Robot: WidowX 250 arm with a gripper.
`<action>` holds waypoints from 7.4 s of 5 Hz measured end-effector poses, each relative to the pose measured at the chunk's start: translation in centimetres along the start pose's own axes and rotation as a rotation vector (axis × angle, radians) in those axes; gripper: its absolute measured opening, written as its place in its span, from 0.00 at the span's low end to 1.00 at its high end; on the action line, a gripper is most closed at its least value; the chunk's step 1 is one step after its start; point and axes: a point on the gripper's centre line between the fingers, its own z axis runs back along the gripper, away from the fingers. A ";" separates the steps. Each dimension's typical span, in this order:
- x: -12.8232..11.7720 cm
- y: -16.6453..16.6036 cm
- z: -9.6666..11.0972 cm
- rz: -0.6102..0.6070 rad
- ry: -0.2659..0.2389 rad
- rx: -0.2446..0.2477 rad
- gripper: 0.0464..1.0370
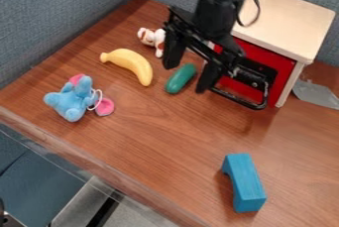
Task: Open the drawer
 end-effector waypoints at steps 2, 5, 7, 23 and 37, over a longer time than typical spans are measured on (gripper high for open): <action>0.1 -1.2 -0.9 -0.221 -0.017 0.002 0.96; 1.6 -2.2 -1.4 -0.569 -0.172 0.002 0.96; 4.4 -2.8 -0.3 -0.718 -0.245 -0.024 0.96; 1.6 -6.7 -8.0 -0.916 -0.098 0.017 0.27; -2.1 -5.8 -2.0 -0.697 -0.138 -0.018 0.96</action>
